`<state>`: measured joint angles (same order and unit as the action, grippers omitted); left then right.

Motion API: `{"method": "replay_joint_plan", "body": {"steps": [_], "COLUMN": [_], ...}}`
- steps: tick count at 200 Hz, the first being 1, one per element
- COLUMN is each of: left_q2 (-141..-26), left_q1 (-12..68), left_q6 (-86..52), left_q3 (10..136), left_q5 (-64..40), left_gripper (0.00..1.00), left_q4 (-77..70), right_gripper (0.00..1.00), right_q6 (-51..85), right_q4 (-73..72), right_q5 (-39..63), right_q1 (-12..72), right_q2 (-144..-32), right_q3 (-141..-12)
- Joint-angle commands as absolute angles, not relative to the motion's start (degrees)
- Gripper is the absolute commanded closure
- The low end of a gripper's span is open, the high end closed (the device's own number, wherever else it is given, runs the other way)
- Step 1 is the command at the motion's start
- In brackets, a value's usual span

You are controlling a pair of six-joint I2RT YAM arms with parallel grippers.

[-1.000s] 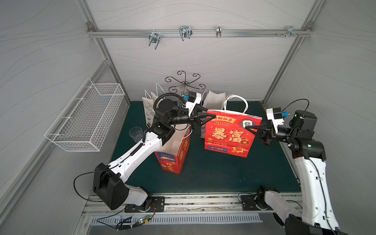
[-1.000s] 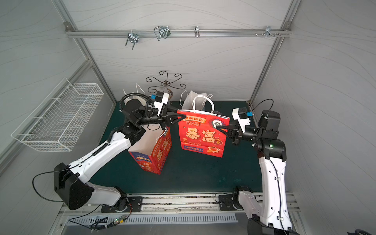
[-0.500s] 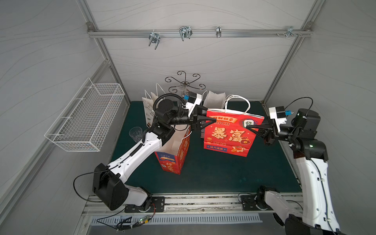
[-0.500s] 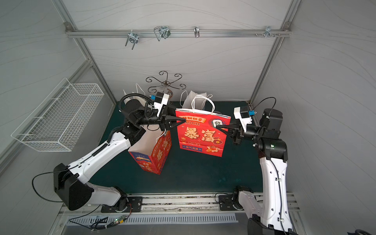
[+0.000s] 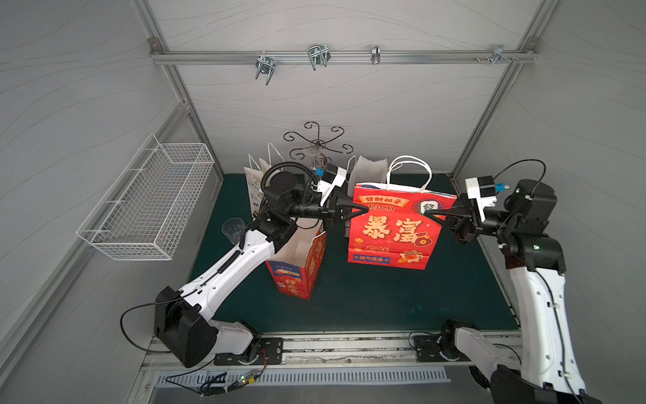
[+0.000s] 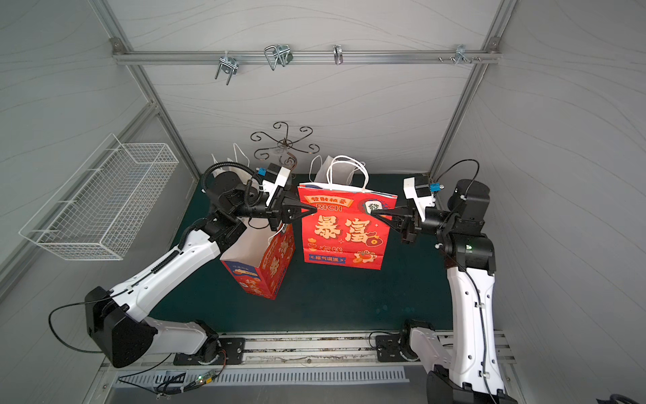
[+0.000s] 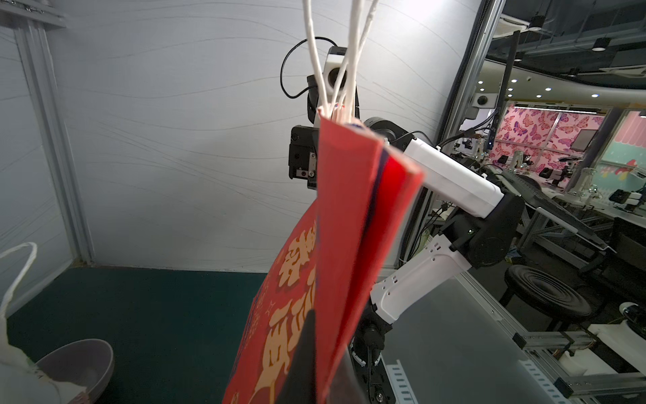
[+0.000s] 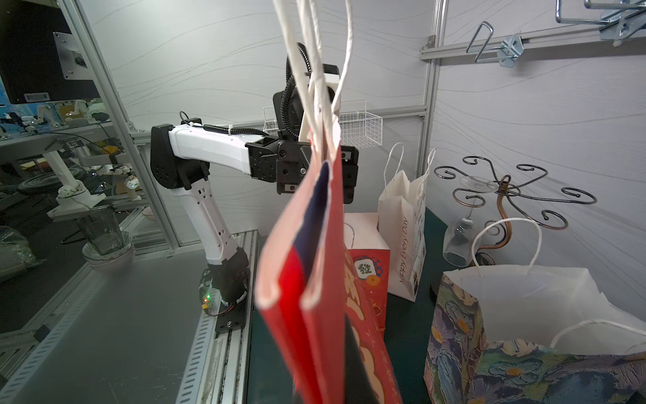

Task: Put away the paper bag
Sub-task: Press the paper bag at the center of the board.

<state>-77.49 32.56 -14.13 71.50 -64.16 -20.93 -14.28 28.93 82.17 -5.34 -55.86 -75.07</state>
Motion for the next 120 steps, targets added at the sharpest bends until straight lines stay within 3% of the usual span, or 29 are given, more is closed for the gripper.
{"method": "replay_joint_plan", "body": {"steps": [1, 17, 39, 48, 65, 91, 107, 120], "left_q2": [-76.2, -75.6, -75.4, -75.4, -75.4, -75.4, -75.4, -75.2], "left_q1": [32.3, 32.3, 32.3, 32.4, 32.4, 32.4, 32.4, 32.3], "left_q6": [-11.8, -10.1, -8.1, -7.4, -8.1, -11.1, -11.2, -10.8], "left_q3": [72.0, 71.3, 71.1, 71.1, 70.6, 69.7, 69.5, 69.5], "left_q5": [-65.4, -65.0, -65.3, -65.6, -66.1, -66.7, -67.2, -67.4], "left_gripper": [0.72, 0.54, 0.50, 0.55, 0.74, 0.95, 0.99, 0.97], "left_q4": [-18.2, -16.7, -14.0, -13.2, -13.8, -17.5, -17.3, -16.7], "right_gripper": [1.00, 1.00, 1.00, 1.00, 1.00, 1.00, 1.00, 1.00], "right_q6": [-12.4, -11.9, -11.0, -10.4, -9.9, -9.9, -9.9, -7.7], "right_q4": [25.9, 25.3, 23.9, 23.3, 22.7, 22.5, 21.7, 20.4], "right_q5": [84.2, 84.2, 84.2, 84.1, 84.1, 83.8, 83.4, 83.1], "right_q1": [-4.7, -4.5, -4.2, -4.1, -4.0, -4.0, -3.9, -3.9], "right_q2": [-56.1, -56.5, -56.9, -56.9, -57.0, -56.9, -56.8, -56.8], "right_q3": [-77.7, -78.7, -79.3, -79.3, -79.4, -79.4, -79.4, -79.5]}}
